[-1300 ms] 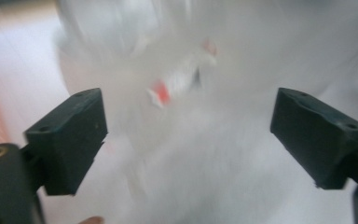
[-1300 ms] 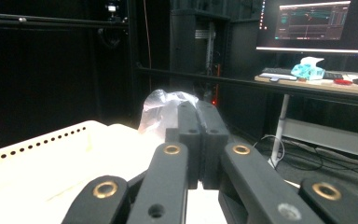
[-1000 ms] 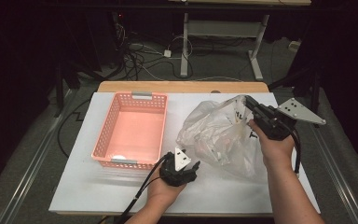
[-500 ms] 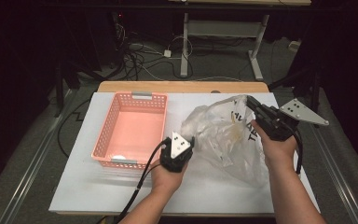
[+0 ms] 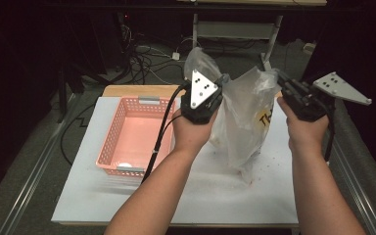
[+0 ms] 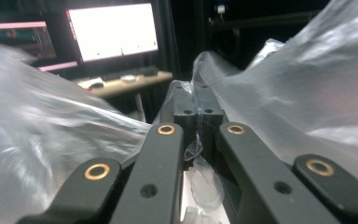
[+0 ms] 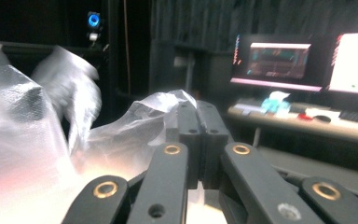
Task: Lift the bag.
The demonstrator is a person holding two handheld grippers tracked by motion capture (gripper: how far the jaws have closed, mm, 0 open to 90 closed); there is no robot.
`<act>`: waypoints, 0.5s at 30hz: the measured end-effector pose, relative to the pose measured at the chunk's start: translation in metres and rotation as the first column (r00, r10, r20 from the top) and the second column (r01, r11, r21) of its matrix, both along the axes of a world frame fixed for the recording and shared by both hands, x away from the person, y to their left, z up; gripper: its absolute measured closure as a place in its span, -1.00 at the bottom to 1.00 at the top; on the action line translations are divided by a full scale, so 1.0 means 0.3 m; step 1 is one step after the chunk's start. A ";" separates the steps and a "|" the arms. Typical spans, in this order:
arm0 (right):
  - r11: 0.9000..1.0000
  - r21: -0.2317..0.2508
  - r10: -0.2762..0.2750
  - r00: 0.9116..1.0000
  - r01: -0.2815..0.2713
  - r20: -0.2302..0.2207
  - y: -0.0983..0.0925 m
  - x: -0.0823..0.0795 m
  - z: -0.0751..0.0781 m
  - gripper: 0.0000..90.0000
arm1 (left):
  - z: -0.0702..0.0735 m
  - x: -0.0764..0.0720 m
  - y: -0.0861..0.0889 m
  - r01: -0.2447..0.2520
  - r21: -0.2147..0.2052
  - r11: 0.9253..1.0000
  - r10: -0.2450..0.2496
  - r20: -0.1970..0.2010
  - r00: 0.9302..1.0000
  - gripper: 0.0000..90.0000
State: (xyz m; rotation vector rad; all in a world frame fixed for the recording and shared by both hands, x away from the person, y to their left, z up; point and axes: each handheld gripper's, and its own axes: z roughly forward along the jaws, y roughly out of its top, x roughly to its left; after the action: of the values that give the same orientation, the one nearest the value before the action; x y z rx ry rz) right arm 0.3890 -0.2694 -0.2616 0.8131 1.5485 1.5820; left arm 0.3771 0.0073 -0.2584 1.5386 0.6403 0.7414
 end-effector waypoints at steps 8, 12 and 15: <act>1.000 -0.022 -0.021 0.999 0.020 -0.048 -0.023 0.019 -0.047 1.00 | -0.089 0.050 0.002 0.012 0.059 0.998 -0.005 -0.115 0.993 0.96; 0.999 -0.039 -0.023 0.995 0.019 -0.097 -0.023 0.026 -0.125 1.00 | -0.172 0.028 0.058 0.020 0.043 0.999 -0.013 -0.175 0.984 0.50; 0.999 -0.034 -0.025 0.992 0.021 -0.121 -0.027 0.024 -0.158 0.96 | -0.206 -0.018 0.109 0.020 0.026 0.999 -0.015 -0.179 0.984 0.26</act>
State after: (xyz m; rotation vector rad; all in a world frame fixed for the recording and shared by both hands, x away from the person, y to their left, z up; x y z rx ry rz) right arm 0.3963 -0.2775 -0.3091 0.9208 1.6405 1.5105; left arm 0.3717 0.0401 -0.3200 1.6462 0.7505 0.6050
